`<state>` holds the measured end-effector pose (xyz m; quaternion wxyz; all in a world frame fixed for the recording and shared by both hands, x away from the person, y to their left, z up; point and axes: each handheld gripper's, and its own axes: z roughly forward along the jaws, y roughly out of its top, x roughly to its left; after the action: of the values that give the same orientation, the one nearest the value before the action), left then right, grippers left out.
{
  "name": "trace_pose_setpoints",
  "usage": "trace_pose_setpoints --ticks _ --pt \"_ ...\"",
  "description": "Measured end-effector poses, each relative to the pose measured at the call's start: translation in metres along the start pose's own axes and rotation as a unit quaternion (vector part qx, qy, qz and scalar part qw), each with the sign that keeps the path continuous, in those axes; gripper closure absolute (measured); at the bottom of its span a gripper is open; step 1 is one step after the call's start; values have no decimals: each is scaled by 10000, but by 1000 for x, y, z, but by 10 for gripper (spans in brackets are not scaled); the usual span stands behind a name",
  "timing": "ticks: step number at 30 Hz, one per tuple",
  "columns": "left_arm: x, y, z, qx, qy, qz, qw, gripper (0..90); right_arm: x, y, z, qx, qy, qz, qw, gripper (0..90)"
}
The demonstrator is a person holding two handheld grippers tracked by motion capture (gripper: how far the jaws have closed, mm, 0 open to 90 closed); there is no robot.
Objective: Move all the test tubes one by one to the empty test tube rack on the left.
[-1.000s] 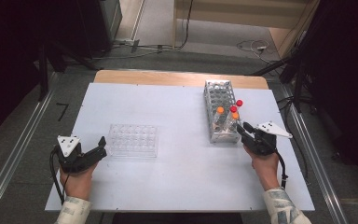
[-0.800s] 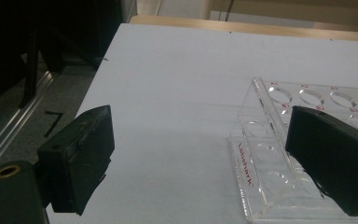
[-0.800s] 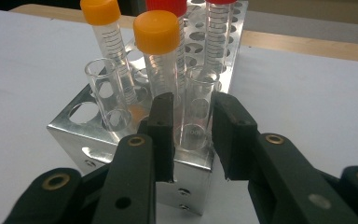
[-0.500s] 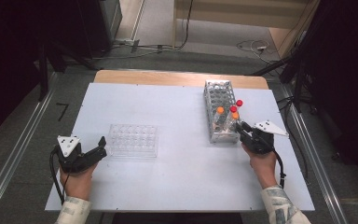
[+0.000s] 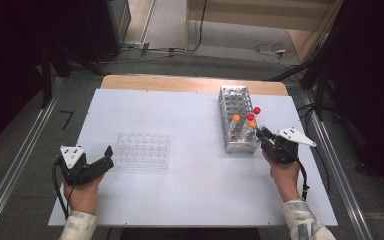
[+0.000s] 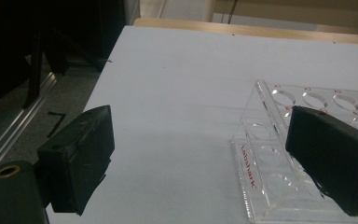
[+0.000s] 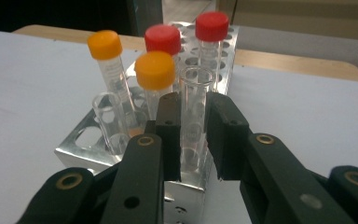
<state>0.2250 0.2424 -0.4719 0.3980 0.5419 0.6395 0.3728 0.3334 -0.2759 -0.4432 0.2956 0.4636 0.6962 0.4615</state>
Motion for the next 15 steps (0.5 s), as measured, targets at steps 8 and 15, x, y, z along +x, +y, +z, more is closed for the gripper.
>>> trace_pose_setpoints --ticks 8,15 --pt "1 1 -3 -32 44 2 10000 87 2 15 -17 -309 -12 -20 9995 729" --pt "1 1 -6 -105 39 -32 9999 87 3 23 -32 -488 40 -10 9988 731"
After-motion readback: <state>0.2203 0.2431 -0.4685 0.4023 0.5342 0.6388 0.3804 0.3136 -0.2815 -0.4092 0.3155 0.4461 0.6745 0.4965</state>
